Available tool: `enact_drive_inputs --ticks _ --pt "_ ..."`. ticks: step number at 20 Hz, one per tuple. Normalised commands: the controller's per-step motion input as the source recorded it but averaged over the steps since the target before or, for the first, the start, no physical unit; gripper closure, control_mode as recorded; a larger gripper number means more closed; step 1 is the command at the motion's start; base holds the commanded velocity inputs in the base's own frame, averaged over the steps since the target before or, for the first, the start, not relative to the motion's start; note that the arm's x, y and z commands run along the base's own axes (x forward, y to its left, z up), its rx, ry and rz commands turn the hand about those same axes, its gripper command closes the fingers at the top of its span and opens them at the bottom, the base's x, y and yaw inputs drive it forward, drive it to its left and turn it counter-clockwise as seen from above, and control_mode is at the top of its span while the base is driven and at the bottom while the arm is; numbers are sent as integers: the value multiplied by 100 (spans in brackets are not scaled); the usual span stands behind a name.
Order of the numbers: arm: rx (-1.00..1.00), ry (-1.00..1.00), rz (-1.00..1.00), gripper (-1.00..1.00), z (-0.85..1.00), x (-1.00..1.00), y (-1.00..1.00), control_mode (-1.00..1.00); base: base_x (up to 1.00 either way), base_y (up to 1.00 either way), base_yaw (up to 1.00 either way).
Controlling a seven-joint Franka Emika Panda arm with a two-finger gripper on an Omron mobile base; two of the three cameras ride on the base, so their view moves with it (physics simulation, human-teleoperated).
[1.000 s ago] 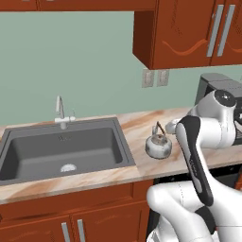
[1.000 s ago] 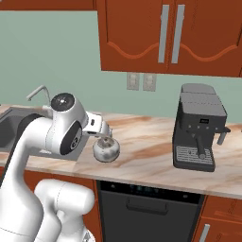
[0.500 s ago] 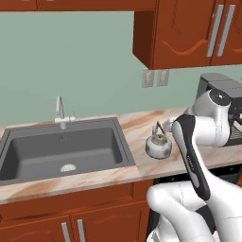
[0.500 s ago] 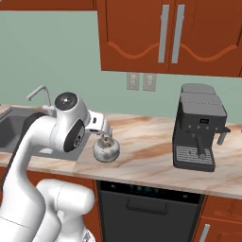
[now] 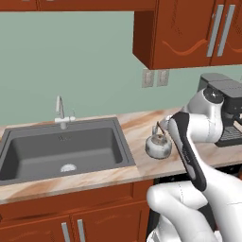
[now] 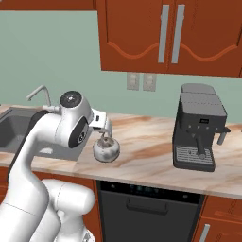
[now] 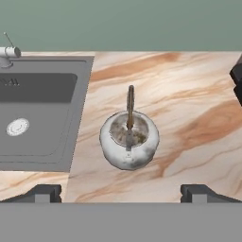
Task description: Pick the kettle from the counter and place it on a stove burner. Then turn the burner on.
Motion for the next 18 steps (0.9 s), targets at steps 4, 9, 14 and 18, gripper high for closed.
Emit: enact_drive_inputs --ticks 4,9,14,18 --pt "0 4 0 -100 -20 21 0 -100 0 0 0" --pt "0 4 0 -100 -20 21 0 -100 0 0 0" --pt "0 3 0 -100 -20 19 0 -100 0 0 0" --pt "0 1 0 -100 -14 15 0 -100 0 0 0"
